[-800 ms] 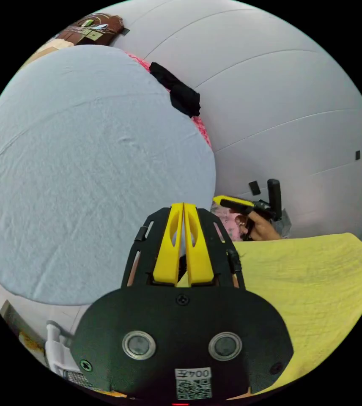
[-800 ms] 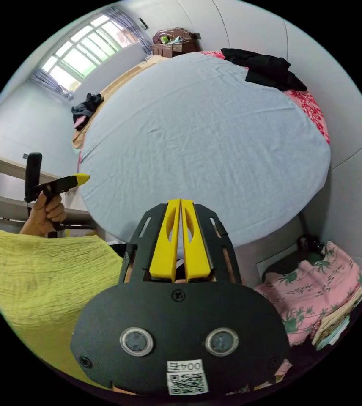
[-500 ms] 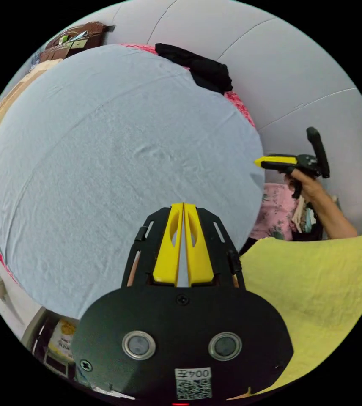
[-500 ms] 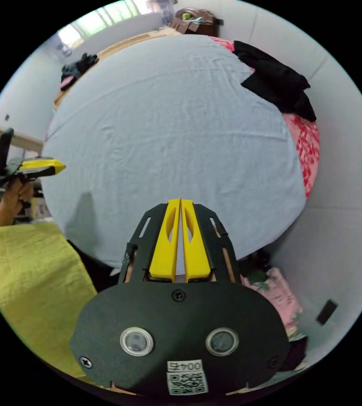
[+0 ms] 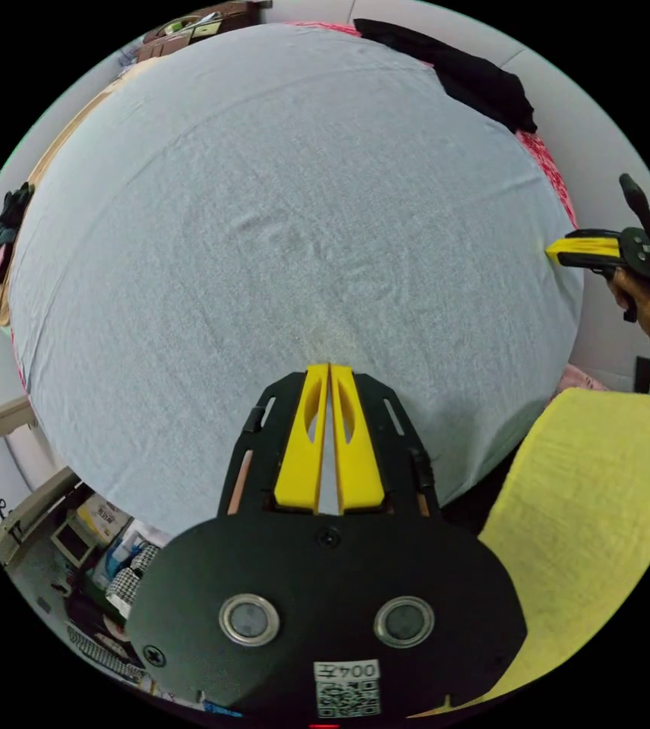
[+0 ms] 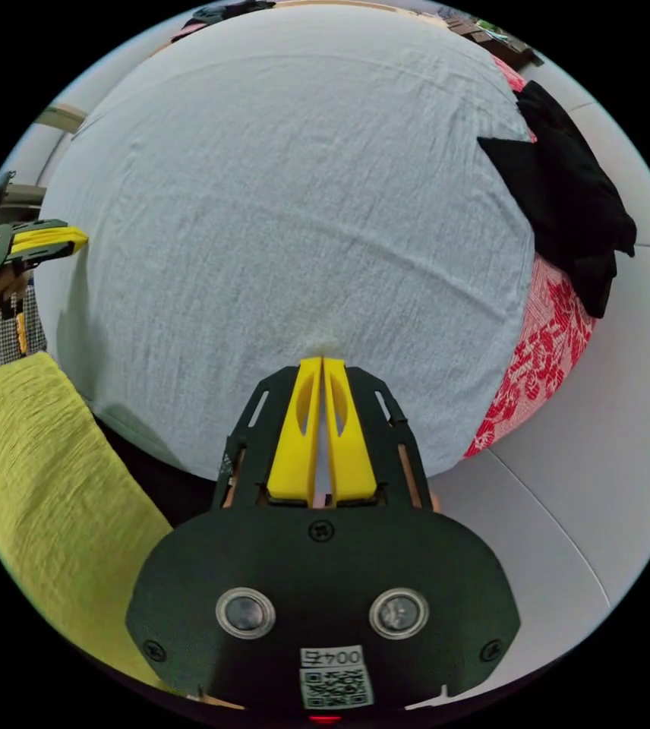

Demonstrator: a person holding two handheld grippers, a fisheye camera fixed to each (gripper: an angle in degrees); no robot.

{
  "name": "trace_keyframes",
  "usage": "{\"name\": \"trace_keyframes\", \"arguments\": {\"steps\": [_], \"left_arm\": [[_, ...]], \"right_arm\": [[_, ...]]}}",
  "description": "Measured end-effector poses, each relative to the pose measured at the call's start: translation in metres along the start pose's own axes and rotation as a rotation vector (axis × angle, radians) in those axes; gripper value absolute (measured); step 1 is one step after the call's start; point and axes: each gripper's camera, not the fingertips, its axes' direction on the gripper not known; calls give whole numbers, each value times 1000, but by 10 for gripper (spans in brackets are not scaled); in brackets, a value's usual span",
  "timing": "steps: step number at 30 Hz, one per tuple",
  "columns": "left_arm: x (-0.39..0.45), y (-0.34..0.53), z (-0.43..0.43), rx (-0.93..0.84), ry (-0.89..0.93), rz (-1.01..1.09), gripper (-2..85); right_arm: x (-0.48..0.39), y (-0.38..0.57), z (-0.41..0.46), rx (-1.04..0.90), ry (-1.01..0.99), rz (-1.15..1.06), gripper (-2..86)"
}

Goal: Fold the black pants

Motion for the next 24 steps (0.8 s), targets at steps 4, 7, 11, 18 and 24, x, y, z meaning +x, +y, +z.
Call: {"name": "trace_keyframes", "arguments": {"steps": [4,7,11,18,24], "left_arm": [[-14,-9,44,-28,1,-24,9],[-24,-32,71,-98,77,-33,20],[-7,-109,53,111,208,20,75],[134,-314,5,315,120,333,195],[239,-429,26,338,-98,400,180]], "right_arm": [[8,-1,-36,1,-42,-30,-7],[17,0,-59,17,-98,-39,-7],[30,4,-86,51,-177,-33,-6],[30,3,-122,53,-173,-34,-6],[26,3,-146,59,-151,-35,-6]]}}
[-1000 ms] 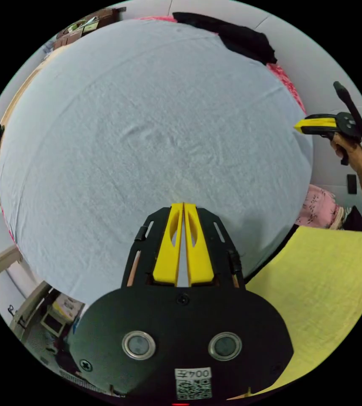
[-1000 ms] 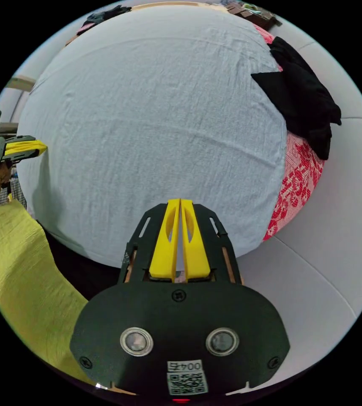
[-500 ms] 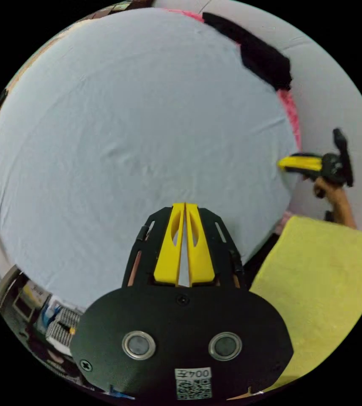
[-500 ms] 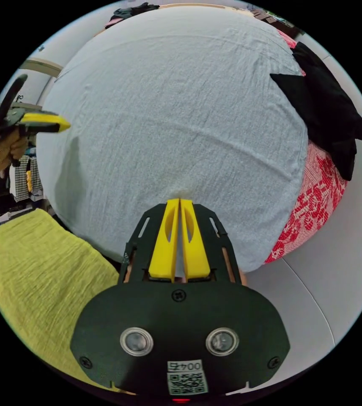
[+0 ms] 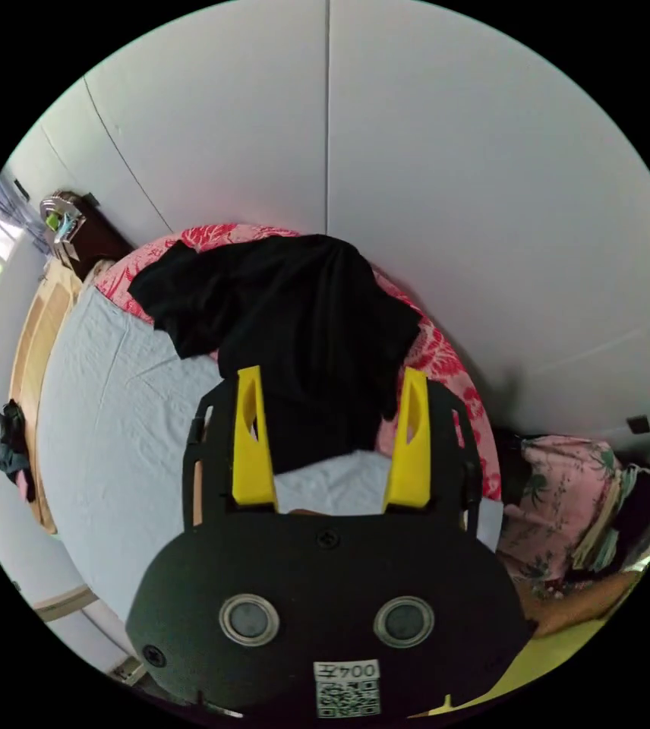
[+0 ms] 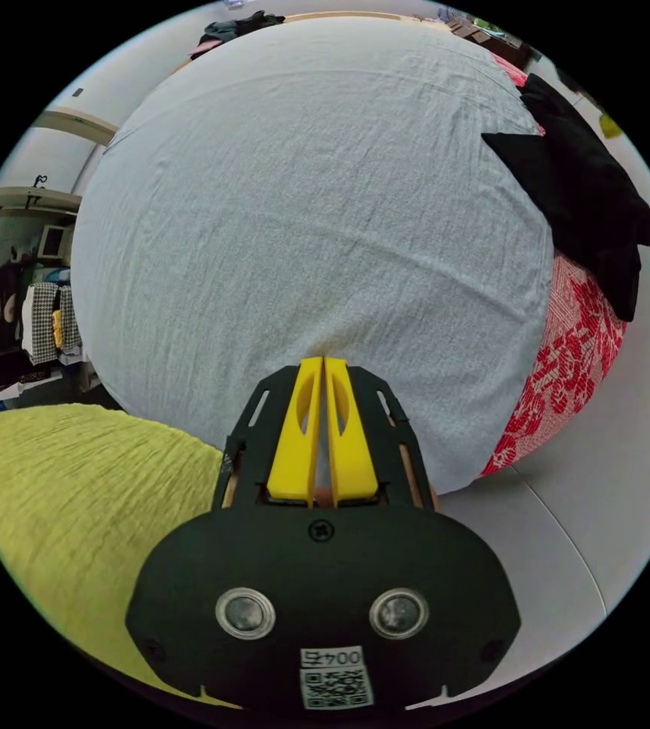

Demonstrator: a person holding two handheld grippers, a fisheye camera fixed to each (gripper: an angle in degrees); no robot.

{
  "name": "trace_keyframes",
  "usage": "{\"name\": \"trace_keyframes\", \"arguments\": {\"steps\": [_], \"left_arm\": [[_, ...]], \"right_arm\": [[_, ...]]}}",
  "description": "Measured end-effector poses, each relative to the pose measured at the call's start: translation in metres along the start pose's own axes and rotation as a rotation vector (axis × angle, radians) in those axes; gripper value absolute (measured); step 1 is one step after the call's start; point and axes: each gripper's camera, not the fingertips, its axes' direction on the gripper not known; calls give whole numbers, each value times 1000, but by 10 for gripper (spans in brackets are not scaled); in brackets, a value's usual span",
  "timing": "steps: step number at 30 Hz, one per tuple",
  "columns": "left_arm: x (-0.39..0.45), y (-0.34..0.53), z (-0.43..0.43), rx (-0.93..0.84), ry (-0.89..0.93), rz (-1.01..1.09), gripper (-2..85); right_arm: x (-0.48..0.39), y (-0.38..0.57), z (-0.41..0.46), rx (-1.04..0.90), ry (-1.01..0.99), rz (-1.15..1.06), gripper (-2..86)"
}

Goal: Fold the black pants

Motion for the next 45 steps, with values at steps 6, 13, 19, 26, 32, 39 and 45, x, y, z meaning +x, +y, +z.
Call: {"name": "trace_keyframes", "arguments": {"steps": [6,13,19,26,32,39,45], "left_arm": [[-58,13,7,-39,53,-99,39],[-181,145,-62,112,69,-336,21],[-244,291,-106,257,251,-556,19],[-293,374,-238,617,464,-707,17],[-313,426,-450,937,336,-601,15],[-311,571,-621,1063,9,-685,16],[-325,600,-536,551,-15,-726,19]], "right_arm": [[-2,0,-16,12,-9,9,-6],[-7,-2,-26,-1,4,-23,-6],[-13,-3,-28,-2,30,-52,-5],[-20,-6,-25,-21,65,-85,-5],[-26,-8,-18,-36,104,-90,-4],[-21,-14,-10,-65,81,-60,-5],[-3,-15,-6,-83,-91,96,2]]}}
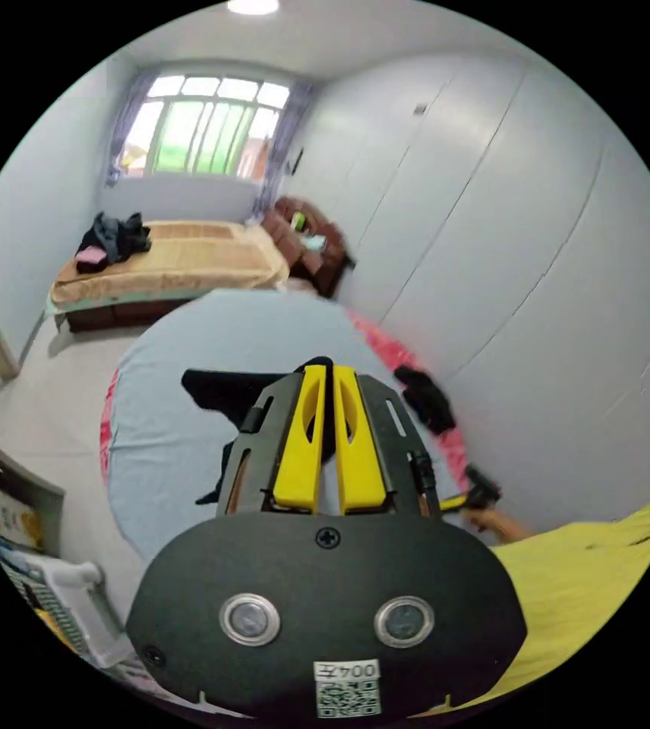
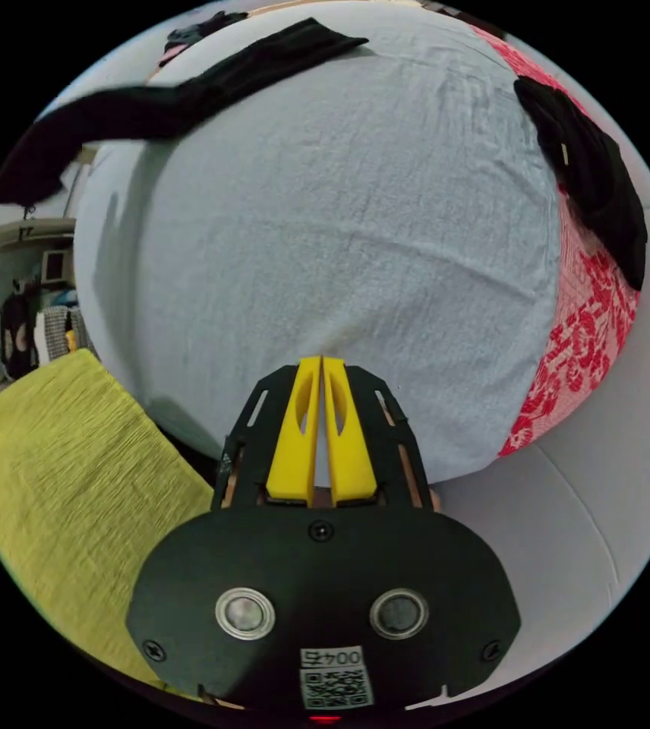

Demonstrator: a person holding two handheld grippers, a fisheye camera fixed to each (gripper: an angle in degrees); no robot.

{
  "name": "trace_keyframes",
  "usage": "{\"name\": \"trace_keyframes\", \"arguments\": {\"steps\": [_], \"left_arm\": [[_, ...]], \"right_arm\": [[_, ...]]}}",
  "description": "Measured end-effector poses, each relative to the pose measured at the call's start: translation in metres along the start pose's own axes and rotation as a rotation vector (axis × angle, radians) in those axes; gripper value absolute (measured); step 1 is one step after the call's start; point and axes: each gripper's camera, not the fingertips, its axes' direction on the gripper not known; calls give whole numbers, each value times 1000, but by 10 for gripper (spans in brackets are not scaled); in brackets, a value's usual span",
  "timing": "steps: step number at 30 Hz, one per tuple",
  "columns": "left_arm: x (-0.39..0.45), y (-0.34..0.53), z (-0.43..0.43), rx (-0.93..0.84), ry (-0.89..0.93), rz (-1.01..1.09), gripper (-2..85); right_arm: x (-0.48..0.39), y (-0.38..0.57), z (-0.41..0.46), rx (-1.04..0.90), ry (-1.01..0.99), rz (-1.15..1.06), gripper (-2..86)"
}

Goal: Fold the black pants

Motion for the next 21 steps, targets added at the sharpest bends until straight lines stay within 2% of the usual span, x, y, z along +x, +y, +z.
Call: {"name": "trace_keyframes", "arguments": {"steps": [2,3,5,9,12,18,21], "left_arm": [[-14,30,35,-94,-56,-27,20],[-28,49,55,-141,-25,-72,22],[-49,76,74,-183,11,-145,26],[-68,101,83,-295,35,-125,49],[-74,101,62,-291,60,-92,81],[-87,111,28,-294,119,-126,90],[-66,111,17,-272,85,-93,87]], "right_arm": [[-11,7,-5,51,-88,34,29],[-17,9,-5,51,-90,32,40],[-40,13,6,34,-48,21,68],[-63,14,39,-42,-13,33,97],[-73,16,51,-24,54,63,97],[-78,11,65,-57,129,47,92],[-80,7,72,-82,174,9,86]]}}
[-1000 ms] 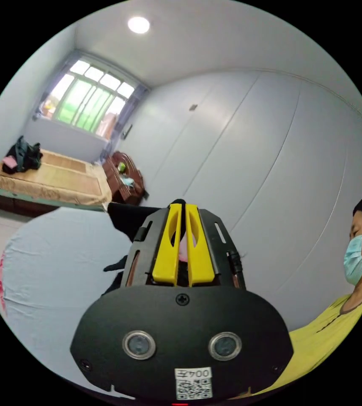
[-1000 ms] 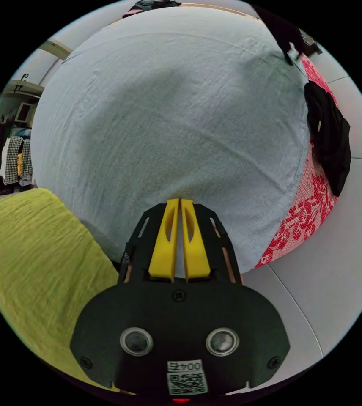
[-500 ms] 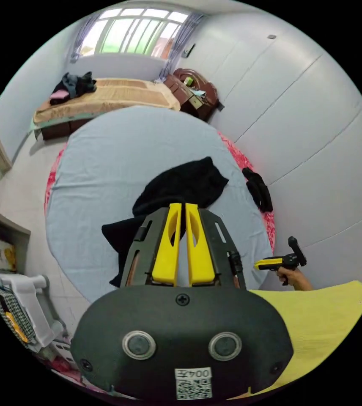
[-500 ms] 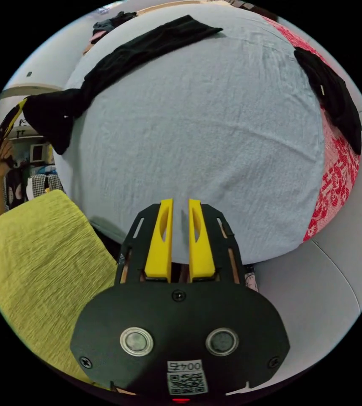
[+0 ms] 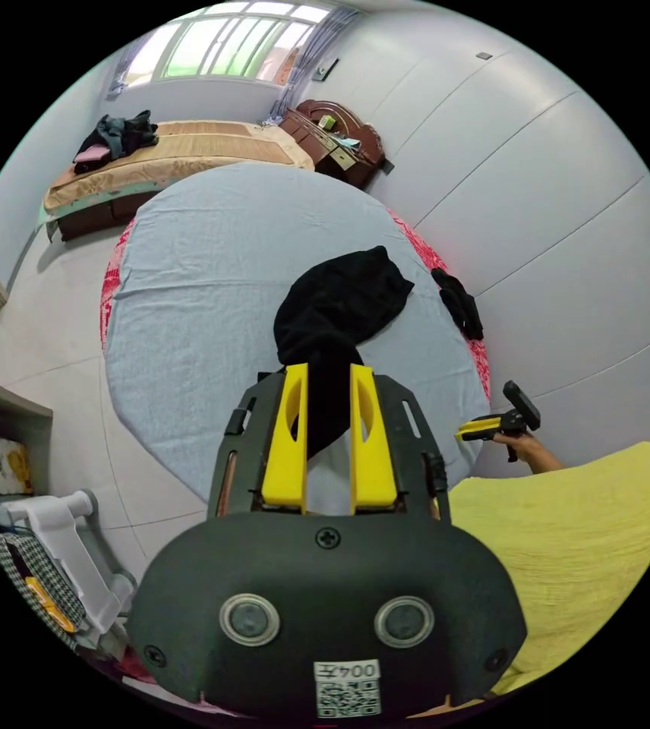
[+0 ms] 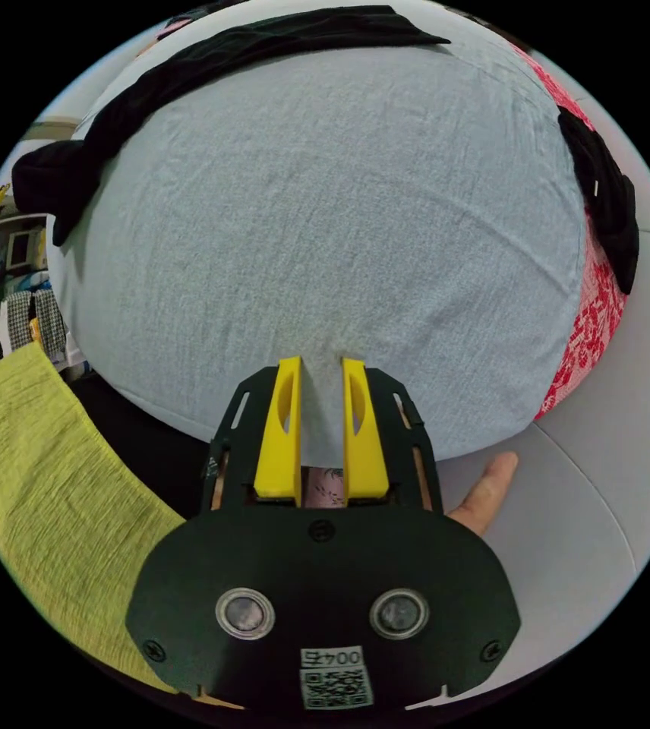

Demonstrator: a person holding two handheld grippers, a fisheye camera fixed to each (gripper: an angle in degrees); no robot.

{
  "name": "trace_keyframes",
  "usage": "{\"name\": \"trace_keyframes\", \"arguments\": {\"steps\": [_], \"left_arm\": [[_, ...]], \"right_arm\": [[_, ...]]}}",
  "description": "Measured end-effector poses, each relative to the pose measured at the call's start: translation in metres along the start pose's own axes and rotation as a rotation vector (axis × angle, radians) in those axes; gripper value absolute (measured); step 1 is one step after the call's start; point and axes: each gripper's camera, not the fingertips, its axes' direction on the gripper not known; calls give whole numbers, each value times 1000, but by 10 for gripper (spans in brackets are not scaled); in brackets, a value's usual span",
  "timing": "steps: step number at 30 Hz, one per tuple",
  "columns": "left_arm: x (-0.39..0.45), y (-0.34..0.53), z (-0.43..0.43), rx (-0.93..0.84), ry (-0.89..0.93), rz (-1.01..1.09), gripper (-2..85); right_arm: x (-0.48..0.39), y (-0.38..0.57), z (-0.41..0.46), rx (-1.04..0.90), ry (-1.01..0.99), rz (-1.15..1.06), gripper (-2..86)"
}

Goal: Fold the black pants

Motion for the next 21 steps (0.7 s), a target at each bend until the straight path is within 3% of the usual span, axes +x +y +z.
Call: {"name": "trace_keyframes", "arguments": {"steps": [8,11,16,21], "left_arm": [[137,-61,30,35,-11,325,130],[177,-88,100,-87,-64,414,162],[224,-117,216,-284,-161,521,175],[247,-133,300,-407,-297,559,122]], "right_arm": [[0,-7,16,-51,25,38,84],[-1,-2,21,-34,50,-38,80],[11,-1,27,-41,2,20,75],[12,-3,33,-72,30,27,75]]}}
